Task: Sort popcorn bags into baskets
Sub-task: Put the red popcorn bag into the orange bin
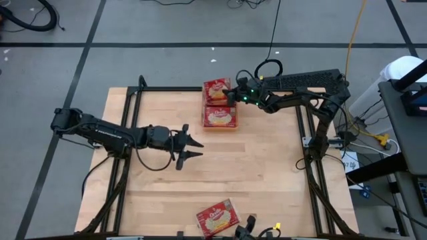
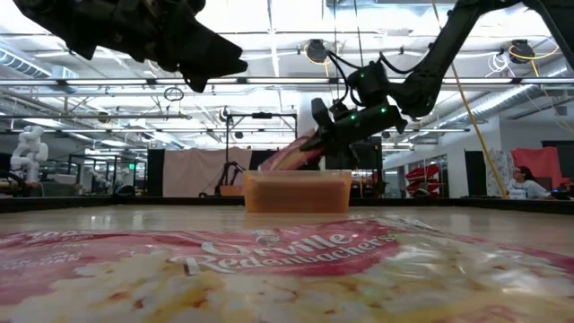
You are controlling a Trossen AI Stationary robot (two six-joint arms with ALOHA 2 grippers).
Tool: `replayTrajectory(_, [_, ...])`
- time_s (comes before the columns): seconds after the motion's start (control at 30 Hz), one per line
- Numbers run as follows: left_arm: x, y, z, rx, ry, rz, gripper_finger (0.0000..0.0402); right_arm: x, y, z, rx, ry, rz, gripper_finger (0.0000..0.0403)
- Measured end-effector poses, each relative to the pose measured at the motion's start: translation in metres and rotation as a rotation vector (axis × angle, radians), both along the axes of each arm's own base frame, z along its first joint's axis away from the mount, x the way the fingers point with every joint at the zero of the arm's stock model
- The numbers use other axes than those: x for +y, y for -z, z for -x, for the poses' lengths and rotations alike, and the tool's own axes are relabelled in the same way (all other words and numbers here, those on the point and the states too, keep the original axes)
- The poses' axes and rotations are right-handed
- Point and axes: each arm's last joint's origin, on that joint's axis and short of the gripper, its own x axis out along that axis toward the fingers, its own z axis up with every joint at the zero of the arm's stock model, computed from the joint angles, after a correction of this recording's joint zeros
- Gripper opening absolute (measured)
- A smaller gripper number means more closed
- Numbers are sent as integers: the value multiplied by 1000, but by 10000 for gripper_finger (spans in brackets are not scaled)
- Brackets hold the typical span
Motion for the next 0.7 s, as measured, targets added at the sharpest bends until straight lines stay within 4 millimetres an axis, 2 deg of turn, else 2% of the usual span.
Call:
replayTrajectory(0.17, [-1,0,0,-2,-2,-1,152,0,3,1,26,4,-24,47])
replayTrajectory(0.5, [0,0,0,0,-31,31,152,-4,11,7,172,80,56,178])
replayTrajectory(0.7, [0,0,0,-2,-31,19,152,-14,10,16,204,121,73,234])
